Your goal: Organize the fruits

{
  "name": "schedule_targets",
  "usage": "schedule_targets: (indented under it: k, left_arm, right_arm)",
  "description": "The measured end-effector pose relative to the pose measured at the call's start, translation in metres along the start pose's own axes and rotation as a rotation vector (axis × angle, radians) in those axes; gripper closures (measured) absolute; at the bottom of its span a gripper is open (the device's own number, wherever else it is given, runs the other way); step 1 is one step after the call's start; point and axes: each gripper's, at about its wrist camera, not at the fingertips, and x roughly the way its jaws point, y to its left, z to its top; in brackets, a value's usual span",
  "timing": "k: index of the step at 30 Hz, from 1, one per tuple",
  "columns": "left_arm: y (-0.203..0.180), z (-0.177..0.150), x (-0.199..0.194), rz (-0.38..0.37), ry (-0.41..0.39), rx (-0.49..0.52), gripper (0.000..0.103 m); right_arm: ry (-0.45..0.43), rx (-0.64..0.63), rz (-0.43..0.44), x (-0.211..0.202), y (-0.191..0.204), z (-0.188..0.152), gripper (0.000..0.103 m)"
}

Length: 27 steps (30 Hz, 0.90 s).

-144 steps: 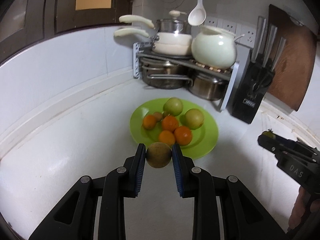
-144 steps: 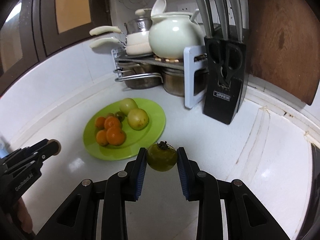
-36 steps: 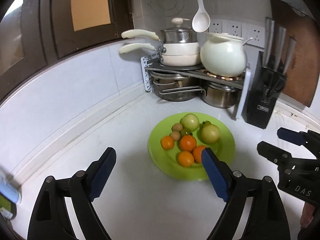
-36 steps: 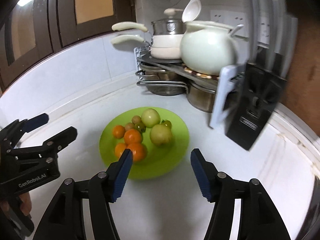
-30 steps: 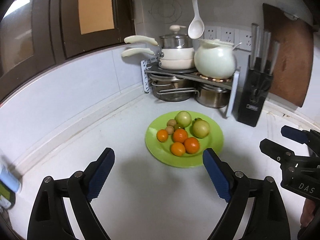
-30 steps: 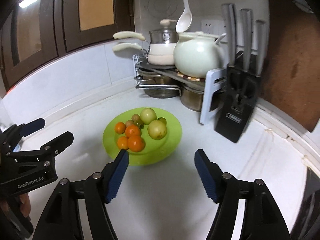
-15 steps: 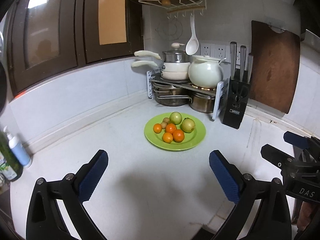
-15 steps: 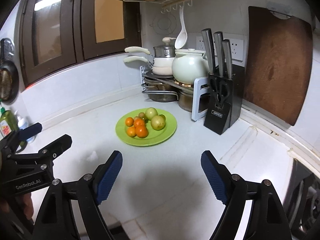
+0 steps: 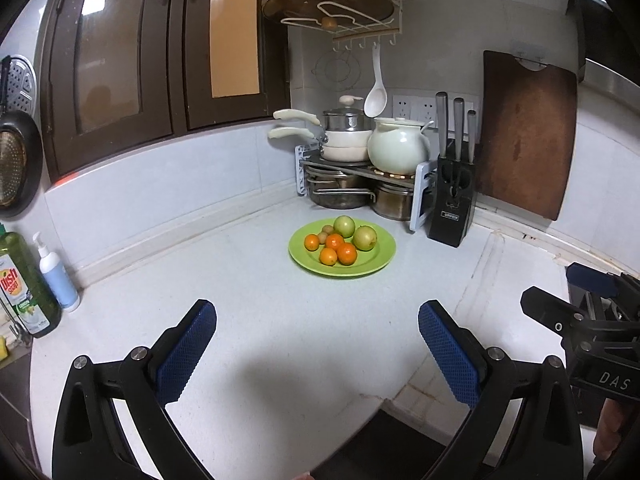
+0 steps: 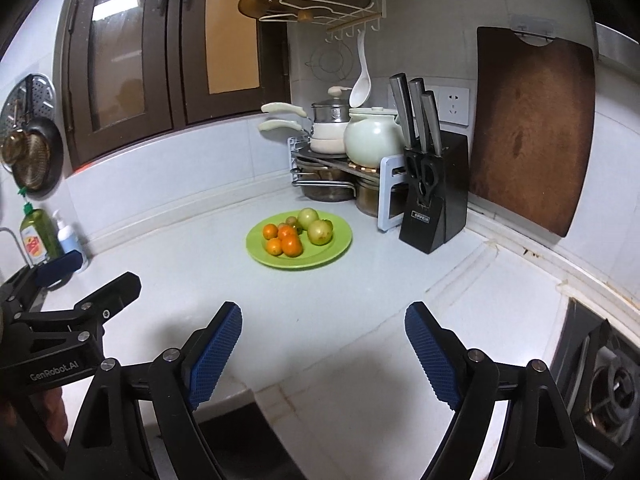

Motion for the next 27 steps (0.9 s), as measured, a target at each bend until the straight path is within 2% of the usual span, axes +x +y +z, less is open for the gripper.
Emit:
schedule_targets:
  k: [16, 27]
  left_arm:
    - [0.004, -0.015, -0.034, 0.009, -0.029, -0.008, 0.0]
    - [0.008, -0.019, -0.041, 0.021, -0.039, -0.019, 0.0]
  right_arm:
    - [0.0, -0.015, 0.024, -0.026, 0.014, -0.016, 0.019]
    - [-0.001, -0.02, 0.03, -0.031, 0.02, -0.018, 0.019]
